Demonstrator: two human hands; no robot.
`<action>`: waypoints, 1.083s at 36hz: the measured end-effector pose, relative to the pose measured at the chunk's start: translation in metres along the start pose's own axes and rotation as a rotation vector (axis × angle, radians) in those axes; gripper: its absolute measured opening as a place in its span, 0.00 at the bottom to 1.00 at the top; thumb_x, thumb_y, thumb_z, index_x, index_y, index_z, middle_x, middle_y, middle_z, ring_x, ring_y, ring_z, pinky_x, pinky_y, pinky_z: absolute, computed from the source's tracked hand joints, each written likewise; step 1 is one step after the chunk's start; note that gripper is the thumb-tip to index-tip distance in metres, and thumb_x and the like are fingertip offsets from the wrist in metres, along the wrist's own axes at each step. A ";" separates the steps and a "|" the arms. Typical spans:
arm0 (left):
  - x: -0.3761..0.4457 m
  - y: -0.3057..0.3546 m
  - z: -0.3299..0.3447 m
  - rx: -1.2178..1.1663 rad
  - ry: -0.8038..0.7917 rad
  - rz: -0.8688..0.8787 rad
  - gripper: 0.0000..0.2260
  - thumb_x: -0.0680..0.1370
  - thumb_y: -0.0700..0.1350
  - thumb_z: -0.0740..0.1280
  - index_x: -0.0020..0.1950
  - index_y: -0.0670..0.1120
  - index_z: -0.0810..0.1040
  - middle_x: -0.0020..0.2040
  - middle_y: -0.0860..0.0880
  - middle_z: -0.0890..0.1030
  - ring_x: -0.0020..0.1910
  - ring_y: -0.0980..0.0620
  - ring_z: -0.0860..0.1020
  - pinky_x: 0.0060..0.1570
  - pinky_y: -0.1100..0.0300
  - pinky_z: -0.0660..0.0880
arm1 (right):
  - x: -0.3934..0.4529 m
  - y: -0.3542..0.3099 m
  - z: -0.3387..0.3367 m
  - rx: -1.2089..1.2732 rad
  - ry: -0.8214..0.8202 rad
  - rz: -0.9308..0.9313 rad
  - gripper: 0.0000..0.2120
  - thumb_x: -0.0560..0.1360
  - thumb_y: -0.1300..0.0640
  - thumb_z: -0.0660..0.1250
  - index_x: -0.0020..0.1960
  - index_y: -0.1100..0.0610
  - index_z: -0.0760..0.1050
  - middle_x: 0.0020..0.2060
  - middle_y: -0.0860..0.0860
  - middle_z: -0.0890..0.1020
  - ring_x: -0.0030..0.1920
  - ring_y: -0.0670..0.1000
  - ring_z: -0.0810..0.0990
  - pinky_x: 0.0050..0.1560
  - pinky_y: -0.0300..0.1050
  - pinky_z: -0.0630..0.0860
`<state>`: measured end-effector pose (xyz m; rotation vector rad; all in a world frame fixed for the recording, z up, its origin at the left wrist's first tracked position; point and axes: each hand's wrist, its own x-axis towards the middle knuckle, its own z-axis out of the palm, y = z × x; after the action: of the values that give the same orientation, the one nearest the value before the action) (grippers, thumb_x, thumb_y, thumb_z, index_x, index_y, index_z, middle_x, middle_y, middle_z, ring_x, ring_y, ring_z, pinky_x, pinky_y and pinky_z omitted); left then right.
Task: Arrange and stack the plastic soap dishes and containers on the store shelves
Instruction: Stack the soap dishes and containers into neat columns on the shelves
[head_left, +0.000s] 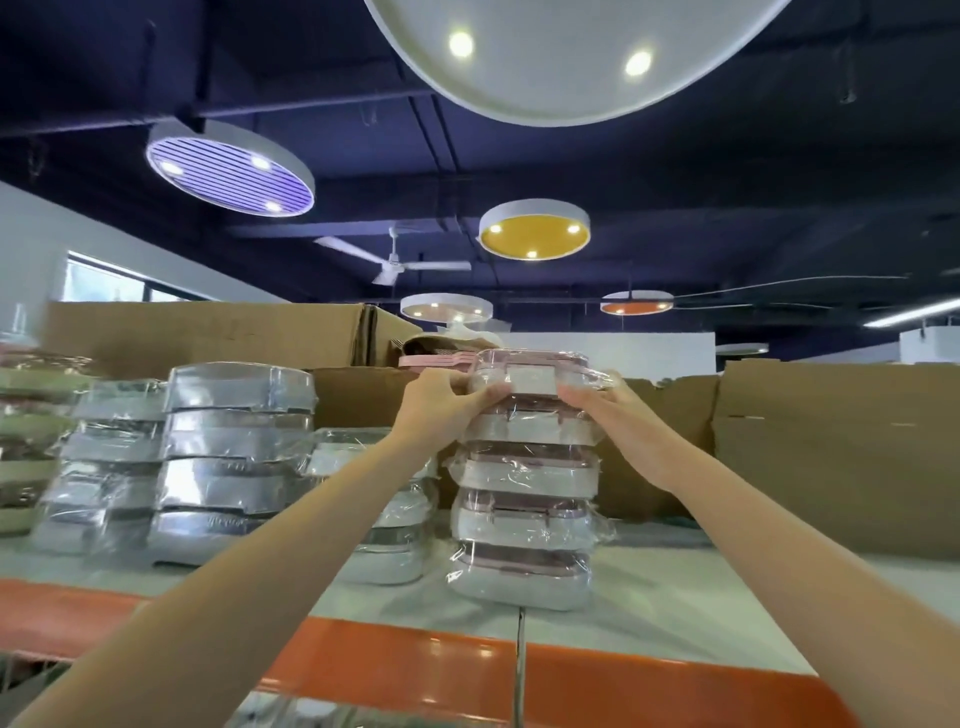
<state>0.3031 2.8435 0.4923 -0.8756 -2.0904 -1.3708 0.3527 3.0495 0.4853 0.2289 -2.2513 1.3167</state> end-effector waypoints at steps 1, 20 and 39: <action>0.000 -0.001 0.000 0.007 0.005 0.002 0.20 0.71 0.58 0.70 0.49 0.40 0.82 0.44 0.45 0.84 0.45 0.47 0.81 0.50 0.57 0.76 | 0.001 0.003 0.001 -0.002 0.009 -0.004 0.38 0.66 0.33 0.69 0.67 0.50 0.61 0.58 0.49 0.76 0.57 0.49 0.76 0.59 0.47 0.71; -0.029 0.011 -0.017 0.704 -0.064 0.169 0.21 0.79 0.59 0.58 0.45 0.41 0.74 0.39 0.46 0.78 0.37 0.50 0.75 0.35 0.61 0.70 | -0.050 -0.026 0.000 -0.626 0.109 -0.139 0.28 0.78 0.37 0.53 0.68 0.56 0.65 0.64 0.51 0.74 0.57 0.50 0.73 0.55 0.46 0.72; -0.125 -0.007 -0.018 0.804 0.023 0.405 0.11 0.78 0.48 0.62 0.56 0.43 0.74 0.46 0.47 0.78 0.40 0.48 0.77 0.34 0.58 0.75 | -0.134 -0.012 0.035 -0.974 0.312 -0.390 0.28 0.79 0.45 0.58 0.72 0.61 0.59 0.57 0.56 0.74 0.54 0.54 0.74 0.50 0.48 0.74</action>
<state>0.3837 2.7944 0.4075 -0.8356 -2.0230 -0.2723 0.4599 2.9985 0.4121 0.0841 -2.1533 -0.0123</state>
